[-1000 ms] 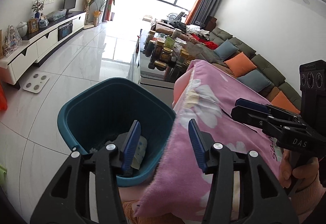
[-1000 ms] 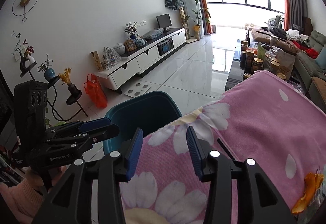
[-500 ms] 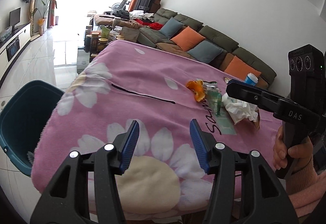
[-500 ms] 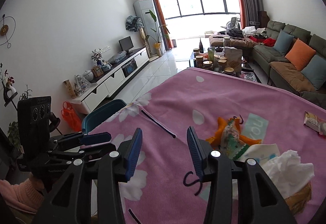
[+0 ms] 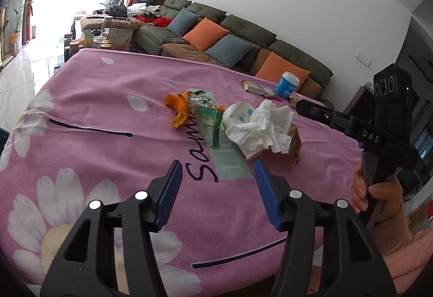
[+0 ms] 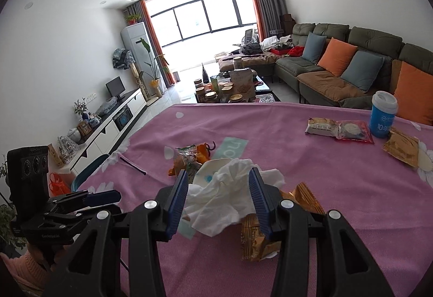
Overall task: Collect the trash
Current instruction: 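Return both tools to the table and close the left gripper on the white tissue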
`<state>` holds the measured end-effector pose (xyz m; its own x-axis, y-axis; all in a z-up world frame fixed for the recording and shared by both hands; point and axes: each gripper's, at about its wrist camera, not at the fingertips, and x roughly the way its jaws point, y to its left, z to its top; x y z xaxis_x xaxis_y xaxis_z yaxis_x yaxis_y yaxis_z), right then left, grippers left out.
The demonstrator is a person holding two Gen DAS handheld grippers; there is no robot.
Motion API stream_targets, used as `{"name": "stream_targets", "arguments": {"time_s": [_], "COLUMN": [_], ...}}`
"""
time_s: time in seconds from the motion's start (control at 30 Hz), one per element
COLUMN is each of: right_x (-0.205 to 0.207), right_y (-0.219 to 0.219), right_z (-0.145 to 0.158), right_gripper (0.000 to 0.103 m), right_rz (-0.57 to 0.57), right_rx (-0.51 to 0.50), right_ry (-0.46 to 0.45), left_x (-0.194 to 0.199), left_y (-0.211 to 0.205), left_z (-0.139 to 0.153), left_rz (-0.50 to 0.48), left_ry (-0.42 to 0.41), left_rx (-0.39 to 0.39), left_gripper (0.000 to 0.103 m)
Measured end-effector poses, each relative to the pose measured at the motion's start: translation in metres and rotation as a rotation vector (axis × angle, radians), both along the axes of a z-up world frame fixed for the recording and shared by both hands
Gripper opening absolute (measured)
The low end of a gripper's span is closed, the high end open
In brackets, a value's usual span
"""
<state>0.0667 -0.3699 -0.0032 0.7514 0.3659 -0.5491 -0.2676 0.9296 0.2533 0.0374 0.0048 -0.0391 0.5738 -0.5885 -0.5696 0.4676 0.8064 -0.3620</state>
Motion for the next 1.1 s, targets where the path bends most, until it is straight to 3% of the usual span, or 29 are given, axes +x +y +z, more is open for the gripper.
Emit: {"name": "stream_targets", "arguments": {"time_s": [0.57,0.8,1.1], "right_x": [-0.001,0.004,0.021], "right_y": [-0.052,-0.069,-0.080], "right_z": [-0.026,-0.041,-0.066], "right_gripper": [0.044,0.053,0.065], "right_rz": [-0.092,-0.130,-0.137], "right_rx": [0.060,0.096,0.147], "right_ry": [0.046,0.094,0.210], "left_x": [0.039,0.056,0.061], "left_y": [-0.058,-0.071,-0.075], "left_z": [-0.005,-0.014,-0.021], "left_rz": [-0.074,-0.051,-0.062], "left_ry": [0.073,0.126,0.154], "left_rx": [0.012,0.030,0.022], "left_gripper": [0.058,0.059,0.033]}}
